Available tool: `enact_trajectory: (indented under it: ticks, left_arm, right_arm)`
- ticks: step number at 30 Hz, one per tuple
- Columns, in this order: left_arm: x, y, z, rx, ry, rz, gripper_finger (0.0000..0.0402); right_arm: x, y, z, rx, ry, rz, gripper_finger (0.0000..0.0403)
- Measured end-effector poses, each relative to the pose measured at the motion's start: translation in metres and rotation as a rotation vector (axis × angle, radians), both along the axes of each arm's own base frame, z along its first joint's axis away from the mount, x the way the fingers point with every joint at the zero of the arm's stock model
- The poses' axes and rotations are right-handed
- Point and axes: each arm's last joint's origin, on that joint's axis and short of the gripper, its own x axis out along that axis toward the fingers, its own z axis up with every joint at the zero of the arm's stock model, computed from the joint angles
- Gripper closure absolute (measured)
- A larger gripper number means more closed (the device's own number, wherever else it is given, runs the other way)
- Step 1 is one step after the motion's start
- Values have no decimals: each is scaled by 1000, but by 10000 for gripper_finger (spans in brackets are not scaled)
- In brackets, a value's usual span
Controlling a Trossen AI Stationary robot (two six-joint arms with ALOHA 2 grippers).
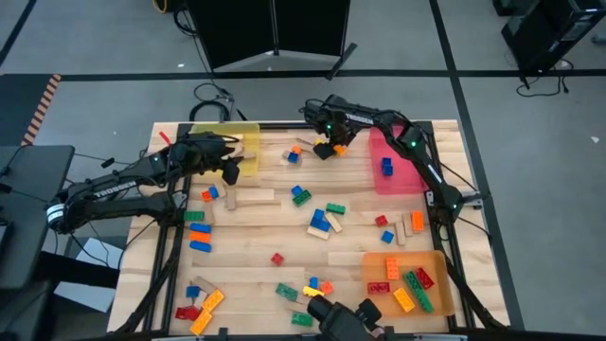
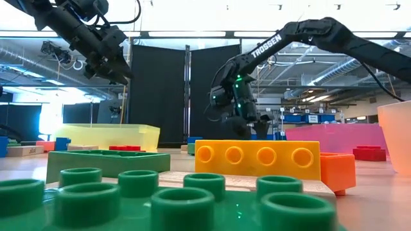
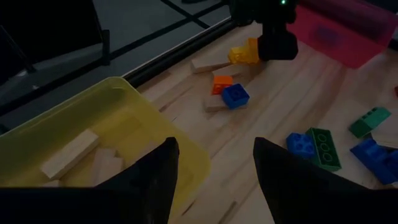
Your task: Sort blocks by size
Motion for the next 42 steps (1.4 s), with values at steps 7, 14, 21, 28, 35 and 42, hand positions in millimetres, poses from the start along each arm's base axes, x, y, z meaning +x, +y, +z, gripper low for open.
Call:
enact_trajectory:
  ticks: [7,14,21,28,35,42]
  left_arm:
    - [3,1,6,13,-75,-8,186]
    - [6,-2,10,-39,-138,-122,186]
    - [8,-5,10,-132,-186,-191,186]
    - [11,-13,8,-205,-192,-276,186]
    - [18,-30,10,-28,-117,-479,186]
    - [22,-41,12,19,-124,-570,186]
  right_arm:
    - [1,0,-1,6,-10,35,204]
    - [-1,5,2,32,23,43,256]
    - [-4,38,66,-83,40,65,256]
    - [-18,119,172,-224,-149,47,256]
    - [-59,233,250,-271,-429,-1,256]
    - [-103,336,256,-198,-513,-70,256]
